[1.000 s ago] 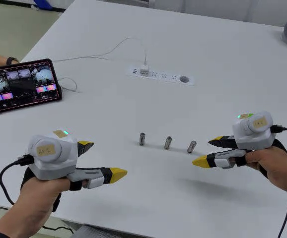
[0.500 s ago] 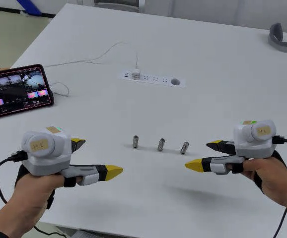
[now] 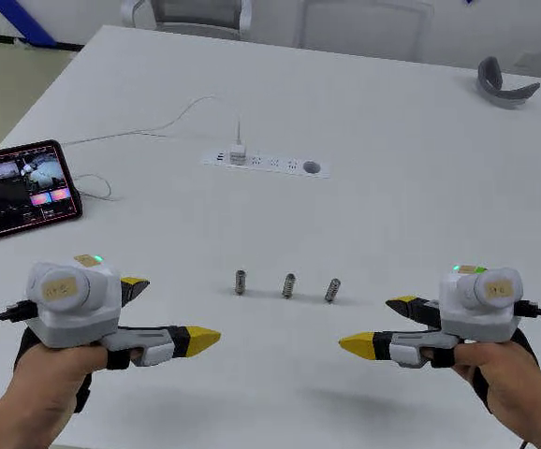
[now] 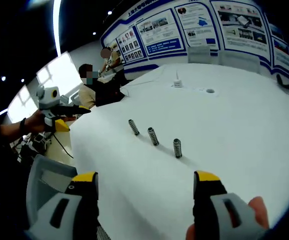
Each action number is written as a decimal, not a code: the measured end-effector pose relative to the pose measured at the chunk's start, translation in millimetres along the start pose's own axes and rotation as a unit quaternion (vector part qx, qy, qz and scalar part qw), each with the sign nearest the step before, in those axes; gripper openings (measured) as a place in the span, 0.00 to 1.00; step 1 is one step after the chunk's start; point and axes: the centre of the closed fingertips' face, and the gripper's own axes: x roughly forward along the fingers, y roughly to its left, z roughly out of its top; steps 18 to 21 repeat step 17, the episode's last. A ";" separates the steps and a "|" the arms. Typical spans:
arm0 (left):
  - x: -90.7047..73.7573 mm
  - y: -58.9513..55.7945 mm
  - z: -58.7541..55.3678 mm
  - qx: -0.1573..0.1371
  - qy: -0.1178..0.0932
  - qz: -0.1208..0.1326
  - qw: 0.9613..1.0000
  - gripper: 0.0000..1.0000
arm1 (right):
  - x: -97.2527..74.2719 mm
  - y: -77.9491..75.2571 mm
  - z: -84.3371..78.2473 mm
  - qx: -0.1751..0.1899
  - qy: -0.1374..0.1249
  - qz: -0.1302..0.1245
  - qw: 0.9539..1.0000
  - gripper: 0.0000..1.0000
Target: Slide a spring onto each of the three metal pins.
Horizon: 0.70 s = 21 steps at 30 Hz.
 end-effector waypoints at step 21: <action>-2.0 3.8 -6.1 0.009 0.006 -0.006 1.000 0.90 | -4.5 1.0 -7.8 0.013 -0.006 -0.010 1.000 0.82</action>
